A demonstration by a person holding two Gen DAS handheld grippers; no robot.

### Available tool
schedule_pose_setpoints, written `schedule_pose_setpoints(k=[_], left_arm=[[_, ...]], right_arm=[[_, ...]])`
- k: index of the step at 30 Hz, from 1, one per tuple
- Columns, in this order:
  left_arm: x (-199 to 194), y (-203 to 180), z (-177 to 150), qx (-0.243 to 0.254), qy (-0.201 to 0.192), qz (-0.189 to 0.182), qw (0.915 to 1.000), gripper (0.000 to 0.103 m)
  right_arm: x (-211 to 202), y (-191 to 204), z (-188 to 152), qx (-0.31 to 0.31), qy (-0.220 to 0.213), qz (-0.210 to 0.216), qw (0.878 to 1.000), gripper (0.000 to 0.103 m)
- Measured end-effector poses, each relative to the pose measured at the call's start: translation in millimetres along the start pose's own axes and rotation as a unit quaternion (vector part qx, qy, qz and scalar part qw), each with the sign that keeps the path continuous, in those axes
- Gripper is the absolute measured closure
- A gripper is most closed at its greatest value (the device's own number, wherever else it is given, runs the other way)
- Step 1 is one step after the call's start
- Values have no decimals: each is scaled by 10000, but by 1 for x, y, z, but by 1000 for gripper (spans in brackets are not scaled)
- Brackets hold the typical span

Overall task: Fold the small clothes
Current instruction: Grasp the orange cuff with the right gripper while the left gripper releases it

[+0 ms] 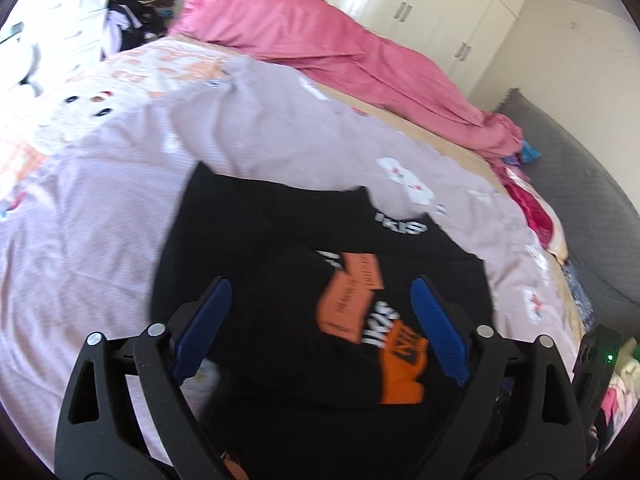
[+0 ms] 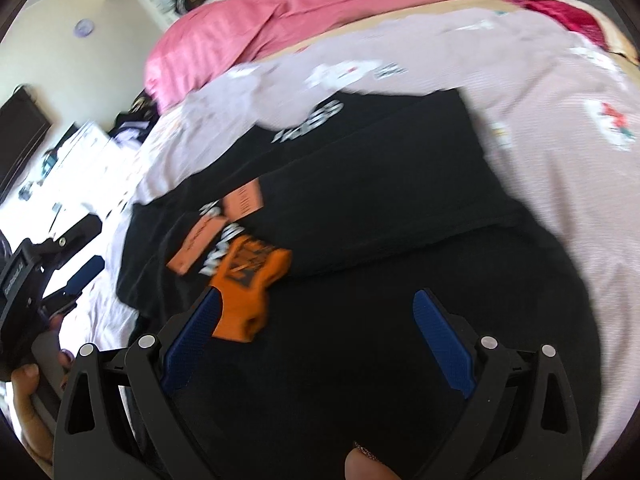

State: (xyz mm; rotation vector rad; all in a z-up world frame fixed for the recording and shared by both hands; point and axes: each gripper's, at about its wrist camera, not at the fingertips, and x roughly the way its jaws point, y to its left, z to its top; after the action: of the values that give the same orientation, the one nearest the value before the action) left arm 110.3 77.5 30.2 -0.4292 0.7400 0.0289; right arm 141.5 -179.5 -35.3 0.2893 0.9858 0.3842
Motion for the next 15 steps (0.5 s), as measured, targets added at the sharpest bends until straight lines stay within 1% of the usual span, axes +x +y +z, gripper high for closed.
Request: schedule_pose_setpoints(k=[2, 4, 5, 7, 9, 10, 11, 12, 13, 15], left_arm=[[-3, 11, 0, -138, -33, 31, 9999, 14], [-7, 19, 0, -165, -43, 100, 9998, 14], [-8, 21, 1, -157, -45, 121, 9998, 14], [-11, 26, 0, -172, -54, 147, 9997, 13], [-14, 31, 0, -211, -46, 140, 9997, 12], [-14, 33, -1, -239, -47, 131, 9996, 12], [-14, 35, -1, -270, -46, 121, 9996, 12], [-14, 38, -1, -303, -43, 100, 9995, 12], [-15, 39, -1, -324, -46, 90, 9994, 12], [-16, 41, -2, -375, -54, 67, 9993, 12]], right_arm=[[10, 11, 0, -98, 76, 22, 9999, 19], [23, 23, 0, -218, 146, -20, 9997, 28], [30, 27, 1, -261, 190, -34, 9995, 34], [43, 33, 0, -285, 290, -63, 9992, 43], [50, 36, -1, -268, 285, -55, 9992, 65], [52, 37, -2, -248, 246, -97, 9993, 68], [51, 38, -2, -237, 194, -96, 9995, 75], [47, 39, -2, -255, 93, -95, 9996, 87], [45, 40, -2, -303, 37, -85, 9995, 92], [39, 44, 2, -428, -46, 7, 9991, 94]])
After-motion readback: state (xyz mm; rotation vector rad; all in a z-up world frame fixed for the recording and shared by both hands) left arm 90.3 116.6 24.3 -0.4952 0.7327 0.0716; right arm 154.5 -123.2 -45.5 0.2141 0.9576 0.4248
